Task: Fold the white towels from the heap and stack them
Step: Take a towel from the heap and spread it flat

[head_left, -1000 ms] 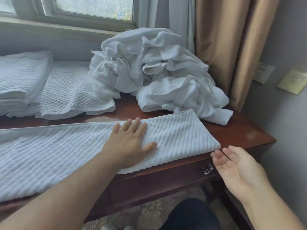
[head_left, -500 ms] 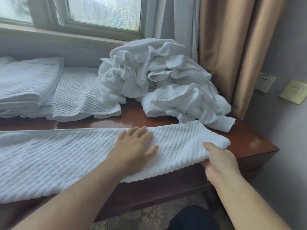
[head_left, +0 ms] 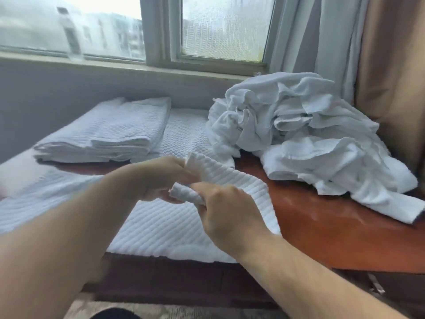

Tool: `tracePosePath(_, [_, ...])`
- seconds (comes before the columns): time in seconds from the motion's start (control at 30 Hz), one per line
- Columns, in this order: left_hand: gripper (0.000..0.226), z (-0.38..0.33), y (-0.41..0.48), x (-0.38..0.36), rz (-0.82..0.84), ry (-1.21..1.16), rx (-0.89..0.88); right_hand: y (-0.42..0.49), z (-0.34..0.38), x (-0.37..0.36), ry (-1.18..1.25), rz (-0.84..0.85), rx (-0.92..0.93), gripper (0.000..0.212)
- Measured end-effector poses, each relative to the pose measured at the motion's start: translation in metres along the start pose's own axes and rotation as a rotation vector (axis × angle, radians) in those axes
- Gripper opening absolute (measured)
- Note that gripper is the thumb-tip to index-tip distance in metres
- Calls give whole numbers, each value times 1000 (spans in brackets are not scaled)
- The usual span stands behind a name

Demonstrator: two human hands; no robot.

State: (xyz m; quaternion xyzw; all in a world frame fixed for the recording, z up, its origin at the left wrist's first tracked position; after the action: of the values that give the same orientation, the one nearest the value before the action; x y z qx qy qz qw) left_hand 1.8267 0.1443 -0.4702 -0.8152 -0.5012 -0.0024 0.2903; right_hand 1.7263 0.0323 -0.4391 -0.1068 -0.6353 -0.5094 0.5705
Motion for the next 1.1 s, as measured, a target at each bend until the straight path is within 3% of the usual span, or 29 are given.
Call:
tracePosePath(0.1, [14, 12, -17, 42, -112, 127, 46, 22, 19, -19, 33, 101, 41, 25])
tracePosePath(0.17, [17, 19, -27, 68, -205, 158, 75, 28, 23, -36, -82, 244, 48, 37])
tracePosePath(0.27, [21, 30, -38, 95, -290, 265, 136, 30, 30, -55, -178, 391, 24, 33])
tracePosePath(0.4, [22, 37, -41, 116, -380, 412, 270, 46, 53, -66, -144, 359, 80, 12])
tracePosePath(0.5, [24, 28, -52, 140, -591, 534, 242, 65, 67, -70, -108, 316, 137, 9])
tracePosePath(0.67, [22, 37, -75, 185, -797, 471, 139, 75, 65, -79, -218, 478, 188, 37])
tracePosePath(0.83, [25, 62, -89, 212, -863, 395, 121, 81, 84, -89, -122, 416, 271, 7])
tracePosePath(1.1, [18, 107, -106, 252, -902, 374, 120, 105, 120, -104, -69, 372, 377, 13])
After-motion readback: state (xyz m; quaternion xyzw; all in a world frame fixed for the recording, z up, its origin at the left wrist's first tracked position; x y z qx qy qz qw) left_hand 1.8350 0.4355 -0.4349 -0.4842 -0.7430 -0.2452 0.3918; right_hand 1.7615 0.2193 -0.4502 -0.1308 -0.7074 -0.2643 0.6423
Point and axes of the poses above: each hand's wrist, its own y-axis towards the middle knuckle, its own x-axis out of the back of the hand, z = x × y, the point moved 7 cm from there along y, towards the middle knuckle, and after that the axes turned 10 degrees about x, right-handed, at the moved point
